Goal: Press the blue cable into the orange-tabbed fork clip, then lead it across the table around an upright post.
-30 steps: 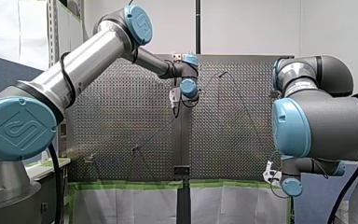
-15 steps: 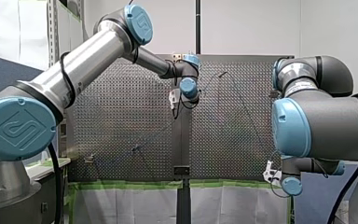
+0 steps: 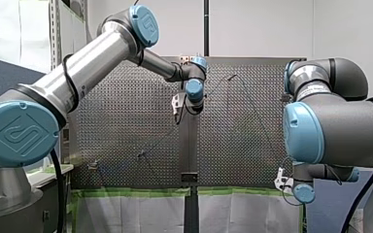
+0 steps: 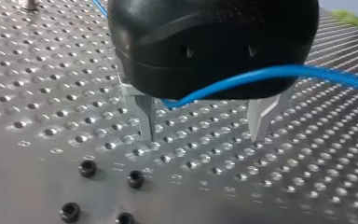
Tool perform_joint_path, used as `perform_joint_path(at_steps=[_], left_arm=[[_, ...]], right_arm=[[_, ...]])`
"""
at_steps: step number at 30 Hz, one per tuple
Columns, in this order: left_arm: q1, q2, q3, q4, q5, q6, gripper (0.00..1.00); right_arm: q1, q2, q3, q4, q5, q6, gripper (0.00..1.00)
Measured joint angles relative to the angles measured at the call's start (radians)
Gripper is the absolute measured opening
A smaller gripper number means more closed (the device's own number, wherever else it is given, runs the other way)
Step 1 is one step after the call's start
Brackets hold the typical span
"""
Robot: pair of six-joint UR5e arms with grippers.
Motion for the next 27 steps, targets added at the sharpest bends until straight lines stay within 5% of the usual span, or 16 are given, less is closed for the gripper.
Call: perform_joint_path(at_steps=[12,18,27], left_arm=[[-0.007,-0.001,0.000,-0.061,0.028,-0.002,0.99],[-0.006,-0.001,0.000,-0.018,0.050,0.000,0.99],[-0.012,-0.018,0.000,0.049,0.033,0.000,0.99]], right_arm=[[0.000,-0.001,-0.003,0.001,0.000,-0.010,0.00],[0.000,-0.001,-0.005,0.011,0.002,-0.031,0.00],[-0.003,-0.002,-0.006,0.019,0.003,-0.035,0.00]])
